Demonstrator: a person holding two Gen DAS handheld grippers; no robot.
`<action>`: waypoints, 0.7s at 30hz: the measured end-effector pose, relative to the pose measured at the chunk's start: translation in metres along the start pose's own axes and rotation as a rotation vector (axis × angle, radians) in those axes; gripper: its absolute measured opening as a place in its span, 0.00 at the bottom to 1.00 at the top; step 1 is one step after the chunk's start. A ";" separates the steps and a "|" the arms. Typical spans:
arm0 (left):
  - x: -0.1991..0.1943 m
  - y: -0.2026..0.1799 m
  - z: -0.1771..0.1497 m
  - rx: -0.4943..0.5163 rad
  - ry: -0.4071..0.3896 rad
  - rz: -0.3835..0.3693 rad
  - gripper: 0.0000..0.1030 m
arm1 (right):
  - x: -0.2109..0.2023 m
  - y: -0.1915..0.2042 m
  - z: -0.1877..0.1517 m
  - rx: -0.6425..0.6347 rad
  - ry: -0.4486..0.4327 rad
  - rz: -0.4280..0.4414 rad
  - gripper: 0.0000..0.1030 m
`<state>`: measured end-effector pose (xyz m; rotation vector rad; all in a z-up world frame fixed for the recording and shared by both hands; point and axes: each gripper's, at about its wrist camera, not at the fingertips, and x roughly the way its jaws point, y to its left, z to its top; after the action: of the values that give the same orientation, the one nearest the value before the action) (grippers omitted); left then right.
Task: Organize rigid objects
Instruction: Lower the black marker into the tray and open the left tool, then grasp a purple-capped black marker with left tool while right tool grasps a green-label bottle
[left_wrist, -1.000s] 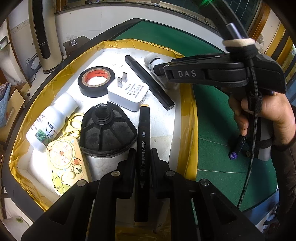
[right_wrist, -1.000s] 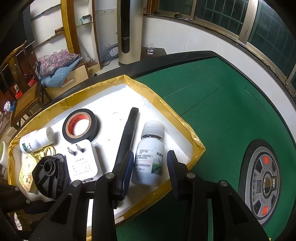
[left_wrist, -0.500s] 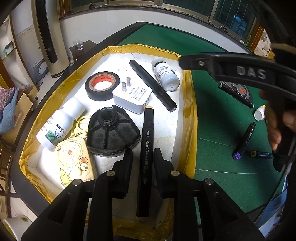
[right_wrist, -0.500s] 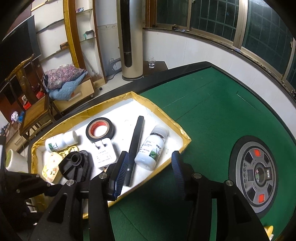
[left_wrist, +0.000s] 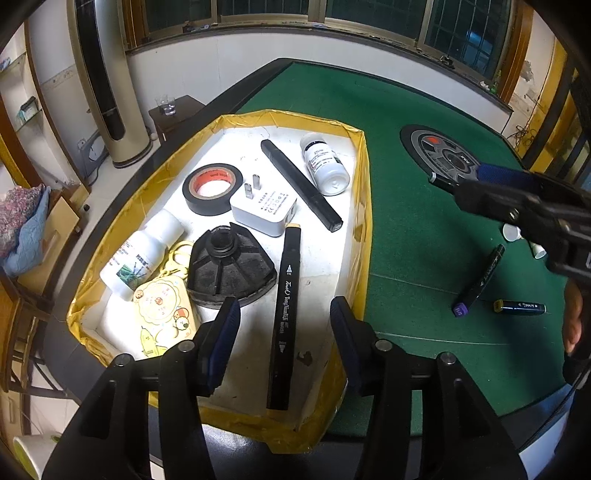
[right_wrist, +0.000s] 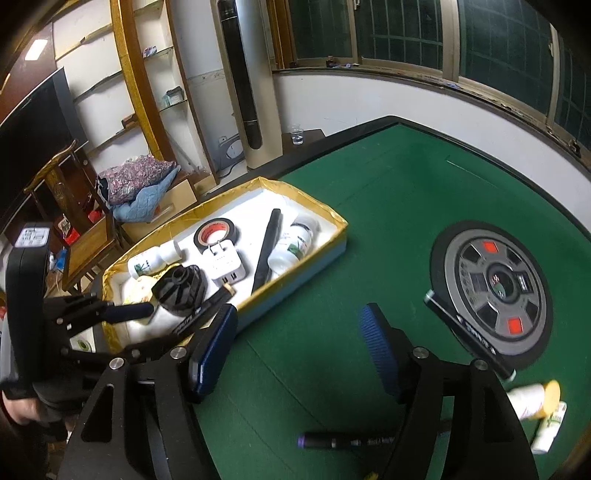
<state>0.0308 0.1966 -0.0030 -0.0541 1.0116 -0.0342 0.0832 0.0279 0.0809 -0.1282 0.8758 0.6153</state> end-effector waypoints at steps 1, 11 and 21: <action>-0.002 -0.001 0.000 0.004 -0.002 0.005 0.48 | -0.005 -0.003 -0.005 0.010 0.000 0.004 0.66; -0.021 -0.009 -0.002 0.021 -0.030 0.010 0.58 | -0.036 -0.030 -0.054 0.065 -0.005 -0.028 0.72; -0.024 -0.055 0.007 0.099 -0.038 -0.074 0.59 | -0.070 -0.076 -0.105 0.168 0.005 -0.104 0.72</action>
<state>0.0236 0.1431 0.0248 -0.0020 0.9687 -0.1504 0.0209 -0.1028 0.0553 -0.0230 0.9160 0.4425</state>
